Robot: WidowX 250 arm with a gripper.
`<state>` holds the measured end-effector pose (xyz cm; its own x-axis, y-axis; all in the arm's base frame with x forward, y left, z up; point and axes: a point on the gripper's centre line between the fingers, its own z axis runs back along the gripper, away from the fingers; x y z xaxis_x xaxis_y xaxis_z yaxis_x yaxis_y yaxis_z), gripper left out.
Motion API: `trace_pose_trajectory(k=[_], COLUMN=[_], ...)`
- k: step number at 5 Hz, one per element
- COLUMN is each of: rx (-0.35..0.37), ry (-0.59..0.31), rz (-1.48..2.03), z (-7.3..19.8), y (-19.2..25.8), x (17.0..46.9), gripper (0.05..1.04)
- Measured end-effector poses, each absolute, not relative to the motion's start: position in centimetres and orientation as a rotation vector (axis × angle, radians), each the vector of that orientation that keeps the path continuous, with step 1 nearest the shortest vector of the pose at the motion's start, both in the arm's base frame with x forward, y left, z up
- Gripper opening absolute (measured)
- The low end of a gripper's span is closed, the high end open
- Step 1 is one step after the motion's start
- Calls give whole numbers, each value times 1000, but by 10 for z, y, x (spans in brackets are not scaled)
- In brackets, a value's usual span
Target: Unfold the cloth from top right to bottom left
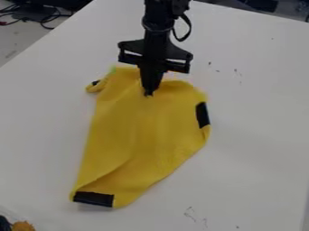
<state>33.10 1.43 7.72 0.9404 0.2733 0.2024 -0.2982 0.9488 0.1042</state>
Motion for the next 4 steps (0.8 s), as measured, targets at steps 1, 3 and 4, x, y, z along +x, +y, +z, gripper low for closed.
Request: trace_pose_trajectory(k=[1, 3, 4], rx=[141, 185, 191], ry=[-219, -252, -262], rz=[380, 485, 524], z=[79, 87, 85], y=[40, 125, 155], x=[310, 276, 262], gripper=[55, 55, 55])
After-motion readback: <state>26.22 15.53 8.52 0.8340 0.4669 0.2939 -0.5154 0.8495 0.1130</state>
